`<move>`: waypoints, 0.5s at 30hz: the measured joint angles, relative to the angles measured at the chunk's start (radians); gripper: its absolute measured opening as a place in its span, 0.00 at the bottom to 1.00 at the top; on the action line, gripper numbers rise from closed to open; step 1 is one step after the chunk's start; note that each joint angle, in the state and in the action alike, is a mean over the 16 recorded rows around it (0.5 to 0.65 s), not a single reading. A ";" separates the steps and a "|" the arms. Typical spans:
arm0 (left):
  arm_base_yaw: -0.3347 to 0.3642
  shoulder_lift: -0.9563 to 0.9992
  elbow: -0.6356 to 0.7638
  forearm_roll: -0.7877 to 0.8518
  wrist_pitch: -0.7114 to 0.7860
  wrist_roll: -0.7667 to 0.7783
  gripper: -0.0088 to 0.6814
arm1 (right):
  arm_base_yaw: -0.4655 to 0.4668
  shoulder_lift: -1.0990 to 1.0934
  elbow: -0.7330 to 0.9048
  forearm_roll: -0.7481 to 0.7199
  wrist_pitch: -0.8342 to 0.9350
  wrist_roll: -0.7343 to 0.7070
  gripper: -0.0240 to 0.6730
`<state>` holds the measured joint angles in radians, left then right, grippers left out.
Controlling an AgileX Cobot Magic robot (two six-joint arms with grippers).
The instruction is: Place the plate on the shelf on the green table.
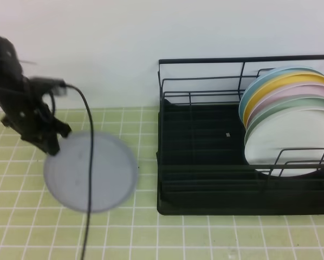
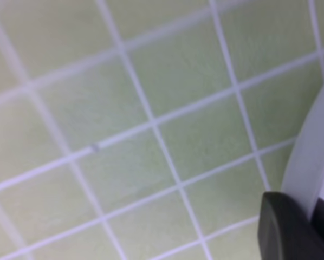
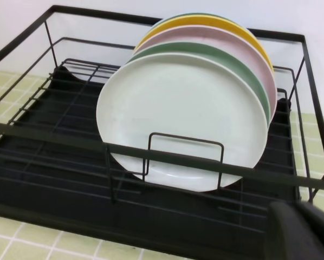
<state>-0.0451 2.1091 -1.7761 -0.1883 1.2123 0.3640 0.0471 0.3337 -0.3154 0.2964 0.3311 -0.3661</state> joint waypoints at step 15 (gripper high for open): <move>0.029 -0.248 -0.096 -0.115 -0.004 0.023 0.01 | 0.000 0.000 -0.018 0.209 0.059 -0.095 0.03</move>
<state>-0.0158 1.8611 -1.8717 -0.3032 1.2081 0.3874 0.0471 0.3337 -0.3331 0.5057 0.3904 -0.4615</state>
